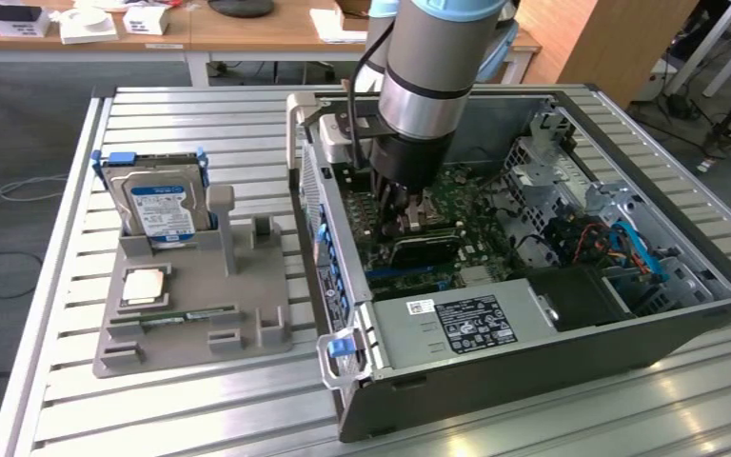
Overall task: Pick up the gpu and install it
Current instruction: 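Press down on the gpu until it lock into place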
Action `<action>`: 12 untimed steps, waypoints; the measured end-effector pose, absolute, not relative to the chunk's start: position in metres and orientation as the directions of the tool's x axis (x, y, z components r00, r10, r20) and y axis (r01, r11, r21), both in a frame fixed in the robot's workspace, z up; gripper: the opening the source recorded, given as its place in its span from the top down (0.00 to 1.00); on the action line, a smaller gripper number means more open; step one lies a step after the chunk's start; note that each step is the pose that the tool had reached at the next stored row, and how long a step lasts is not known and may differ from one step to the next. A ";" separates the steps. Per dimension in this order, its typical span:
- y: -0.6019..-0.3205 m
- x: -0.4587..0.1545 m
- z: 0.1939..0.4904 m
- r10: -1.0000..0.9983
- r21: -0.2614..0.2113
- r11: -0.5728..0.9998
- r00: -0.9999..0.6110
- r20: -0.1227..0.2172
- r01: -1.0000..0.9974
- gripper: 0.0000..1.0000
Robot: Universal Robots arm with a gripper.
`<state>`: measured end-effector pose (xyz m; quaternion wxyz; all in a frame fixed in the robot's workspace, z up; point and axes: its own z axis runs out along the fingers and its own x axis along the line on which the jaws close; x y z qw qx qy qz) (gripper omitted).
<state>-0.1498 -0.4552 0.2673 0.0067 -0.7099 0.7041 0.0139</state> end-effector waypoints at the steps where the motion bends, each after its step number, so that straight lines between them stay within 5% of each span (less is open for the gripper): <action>1: -0.455 -0.150 0.267 -1.000 0.010 -0.008 0.008 -0.029 -1.000 0.89; 12: -0.455 -0.150 0.266 -1.000 0.010 -0.008 0.008 -0.029 -1.000 0.89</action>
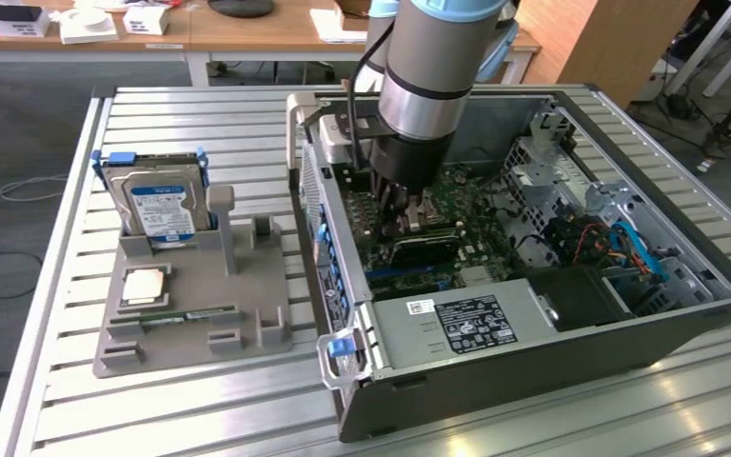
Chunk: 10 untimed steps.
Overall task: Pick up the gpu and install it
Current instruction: 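Press down on the gpu until it lock into place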
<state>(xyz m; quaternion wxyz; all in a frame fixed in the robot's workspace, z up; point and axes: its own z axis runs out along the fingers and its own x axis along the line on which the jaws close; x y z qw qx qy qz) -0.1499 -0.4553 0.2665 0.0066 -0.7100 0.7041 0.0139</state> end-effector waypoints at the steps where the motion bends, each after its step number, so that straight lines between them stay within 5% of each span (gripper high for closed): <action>1: -0.455 -0.150 0.266 -1.000 0.010 -0.008 0.008 -0.029 -1.000 0.89; 10: -0.455 -0.150 0.266 -1.000 0.010 -0.008 0.008 -0.029 -1.000 0.89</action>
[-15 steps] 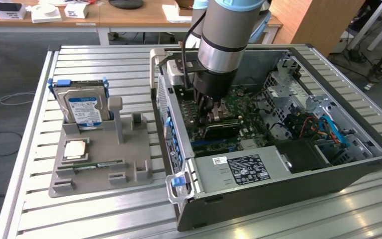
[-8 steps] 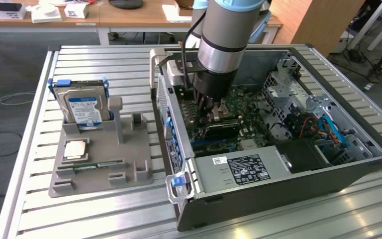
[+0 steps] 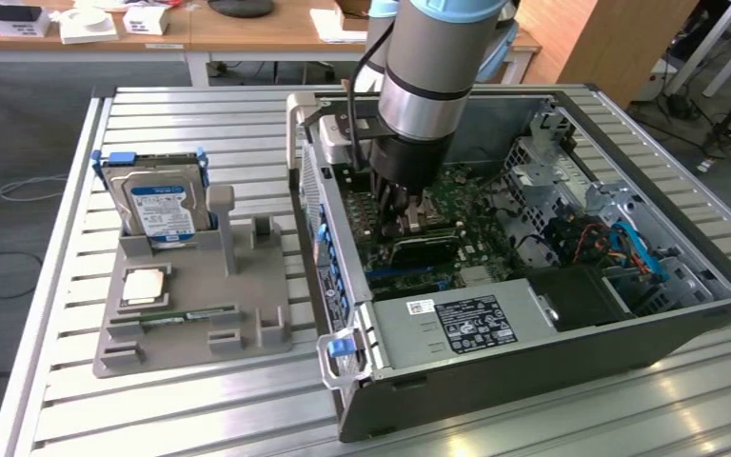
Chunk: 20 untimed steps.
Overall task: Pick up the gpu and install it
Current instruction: 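Press down on the gpu until it lock into place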
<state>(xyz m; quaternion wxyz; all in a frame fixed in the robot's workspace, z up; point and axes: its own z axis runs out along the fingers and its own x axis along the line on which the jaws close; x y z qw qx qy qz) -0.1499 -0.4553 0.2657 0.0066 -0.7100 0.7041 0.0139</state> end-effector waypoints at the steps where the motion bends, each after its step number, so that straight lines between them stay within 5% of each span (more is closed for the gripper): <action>1: -0.455 -0.150 0.266 -1.000 0.010 -0.008 0.008 -0.029 -1.000 0.89; 20: -0.455 -0.150 0.263 -1.000 0.010 -0.008 0.008 -0.029 -1.000 0.89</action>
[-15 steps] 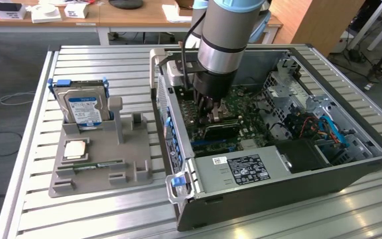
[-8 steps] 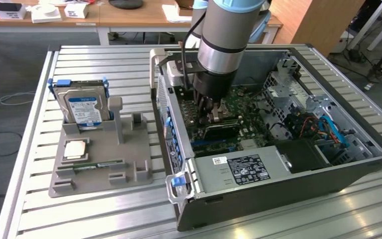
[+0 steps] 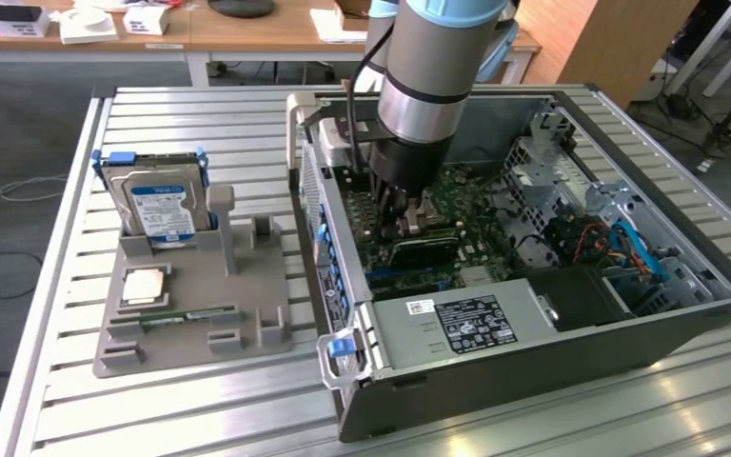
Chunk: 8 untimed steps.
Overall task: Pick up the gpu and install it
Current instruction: 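Press down on the gpu until it lock into place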
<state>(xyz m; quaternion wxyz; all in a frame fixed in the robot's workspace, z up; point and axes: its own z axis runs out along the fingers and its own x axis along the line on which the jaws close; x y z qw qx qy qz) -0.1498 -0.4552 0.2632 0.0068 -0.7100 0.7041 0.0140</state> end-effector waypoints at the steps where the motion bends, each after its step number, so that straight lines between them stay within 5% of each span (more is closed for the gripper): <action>1: -0.455 -0.150 0.263 -1.000 0.010 -0.008 0.008 -0.029 -1.000 0.89; 8: -0.455 -0.150 0.263 -1.000 0.010 -0.008 0.008 -0.029 -1.000 0.89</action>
